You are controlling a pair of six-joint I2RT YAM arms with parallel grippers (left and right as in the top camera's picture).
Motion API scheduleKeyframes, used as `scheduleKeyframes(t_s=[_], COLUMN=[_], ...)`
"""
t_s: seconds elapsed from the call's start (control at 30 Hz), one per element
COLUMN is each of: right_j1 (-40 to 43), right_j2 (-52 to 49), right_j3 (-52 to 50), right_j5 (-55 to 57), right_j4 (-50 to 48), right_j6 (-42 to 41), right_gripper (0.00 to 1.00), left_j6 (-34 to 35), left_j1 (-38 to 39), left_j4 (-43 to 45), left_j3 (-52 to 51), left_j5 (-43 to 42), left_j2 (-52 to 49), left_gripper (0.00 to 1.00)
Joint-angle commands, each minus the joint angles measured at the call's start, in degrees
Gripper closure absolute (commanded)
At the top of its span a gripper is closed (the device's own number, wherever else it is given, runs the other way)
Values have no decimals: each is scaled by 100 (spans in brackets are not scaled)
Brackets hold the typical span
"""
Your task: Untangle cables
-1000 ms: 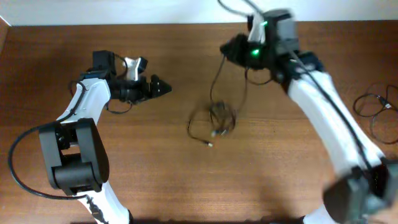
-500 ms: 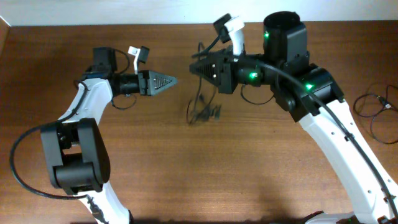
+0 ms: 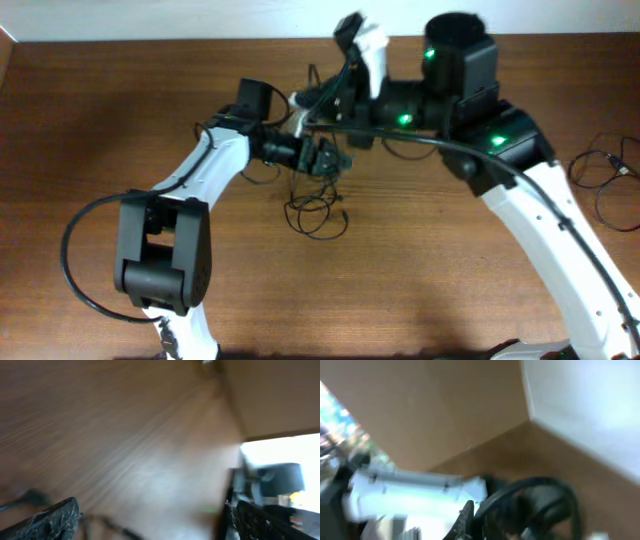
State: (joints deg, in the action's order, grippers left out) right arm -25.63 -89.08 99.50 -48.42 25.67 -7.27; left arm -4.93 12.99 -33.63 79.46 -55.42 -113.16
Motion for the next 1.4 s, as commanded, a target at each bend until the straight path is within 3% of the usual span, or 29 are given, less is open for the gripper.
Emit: scheduleKeyframes(t_s=[0.0, 0.3, 0.63, 0.73, 0.8, 0.93, 0.97, 1.03, 1.17, 1.37], right_j1=[533, 2103, 3696, 3727, 3646, 3248, 3032, 2734, 2354, 2380], right_j2=[96, 96, -13, -168, -350, -496, -544, -638, -946, -1574], right_j3=[977, 2662, 3042, 3042, 3042, 3042, 3038, 3029, 3025, 3025], right_j5=[509, 564, 861, 601, -485, -1069, -1521, -1987, -2140, -1617], right_j4=[-59, -63, 105, 378, 151, -358, -831, -1320, -1252, -1220], right_j6=[149, -120, -525, -852, -1722, -3908, -4085, -3593, -2852, -3045], right_gripper=[96, 96, 96, 96, 96, 96, 96, 96, 96, 96], left_j6=[20, 20, 20, 136, 490, 848, 866, 868, 881, 881], left_j1=[247, 599, 634, 634, 634, 634, 634, 634, 634, 634], left_j4=[-188, -247, -675, -654, -586, -542, -540, -503, -507, -525], left_j3=[31, 28, 28, 28, 28, 28, 28, 28, 28, 28], left_j5=[1867, 2774, 4588, 4583, 4583, 4581, 4581, 4581, 4581, 4581], left_j2=[-50, -50, -50, -50, -50, -50, -50, -50, -50, -50], left_gripper=[1, 1, 1, 1, 1, 1, 1, 1, 1, 1])
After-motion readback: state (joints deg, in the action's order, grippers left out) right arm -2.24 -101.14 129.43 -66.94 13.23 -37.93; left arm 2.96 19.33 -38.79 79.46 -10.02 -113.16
